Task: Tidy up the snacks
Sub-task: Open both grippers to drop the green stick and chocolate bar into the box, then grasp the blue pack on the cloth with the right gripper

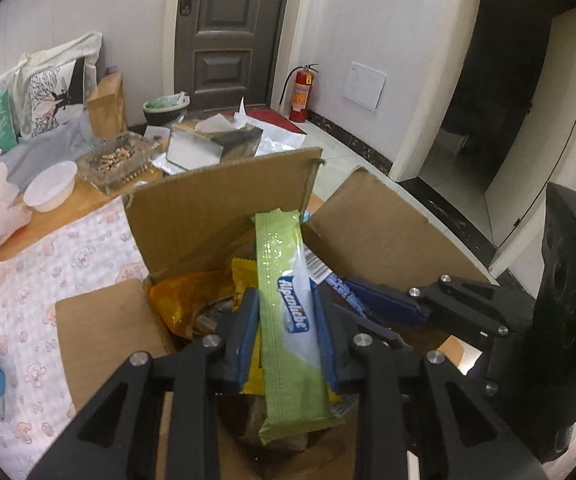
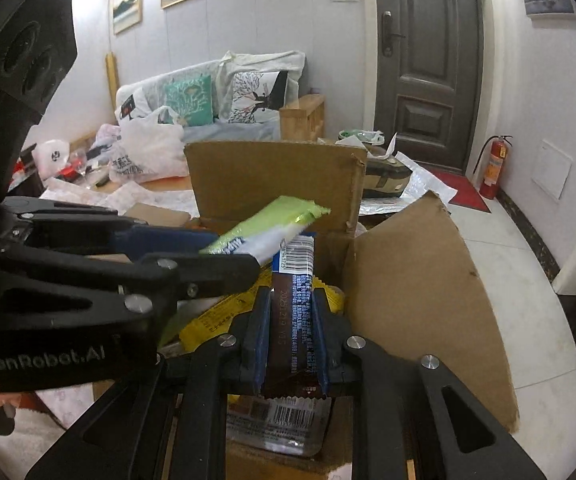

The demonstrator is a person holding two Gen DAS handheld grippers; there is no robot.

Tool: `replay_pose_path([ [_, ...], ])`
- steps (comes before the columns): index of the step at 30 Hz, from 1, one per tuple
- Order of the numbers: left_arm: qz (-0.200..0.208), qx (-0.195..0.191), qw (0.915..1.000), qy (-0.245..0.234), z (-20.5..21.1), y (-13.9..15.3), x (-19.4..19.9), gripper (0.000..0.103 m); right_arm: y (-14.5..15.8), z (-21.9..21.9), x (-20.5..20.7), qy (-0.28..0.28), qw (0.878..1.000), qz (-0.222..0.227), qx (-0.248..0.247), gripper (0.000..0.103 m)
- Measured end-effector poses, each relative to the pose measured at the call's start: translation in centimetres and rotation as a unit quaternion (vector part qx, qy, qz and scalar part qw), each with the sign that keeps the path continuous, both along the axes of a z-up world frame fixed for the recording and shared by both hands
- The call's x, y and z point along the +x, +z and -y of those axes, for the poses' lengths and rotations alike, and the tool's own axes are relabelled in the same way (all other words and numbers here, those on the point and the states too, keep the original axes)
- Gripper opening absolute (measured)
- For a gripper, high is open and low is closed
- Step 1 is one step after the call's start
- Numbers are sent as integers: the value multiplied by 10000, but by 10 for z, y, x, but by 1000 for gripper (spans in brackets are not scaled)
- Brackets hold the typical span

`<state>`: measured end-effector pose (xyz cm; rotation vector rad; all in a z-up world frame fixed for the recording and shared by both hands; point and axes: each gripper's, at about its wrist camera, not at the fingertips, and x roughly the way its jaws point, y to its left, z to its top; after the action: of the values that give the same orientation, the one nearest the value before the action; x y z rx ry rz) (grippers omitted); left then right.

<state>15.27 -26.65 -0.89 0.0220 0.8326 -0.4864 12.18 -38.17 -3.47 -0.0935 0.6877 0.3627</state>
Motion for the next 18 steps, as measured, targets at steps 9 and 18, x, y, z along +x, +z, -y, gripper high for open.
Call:
replay_pose_path([
  [9,227,-139,9996,72,-22,17,-10,46,7,-5,-5,27,9998,56,173,32],
  [18,410,-174,9982,402,-75,32,-31,54,22,-40,-17,239,9995,176,129,39],
])
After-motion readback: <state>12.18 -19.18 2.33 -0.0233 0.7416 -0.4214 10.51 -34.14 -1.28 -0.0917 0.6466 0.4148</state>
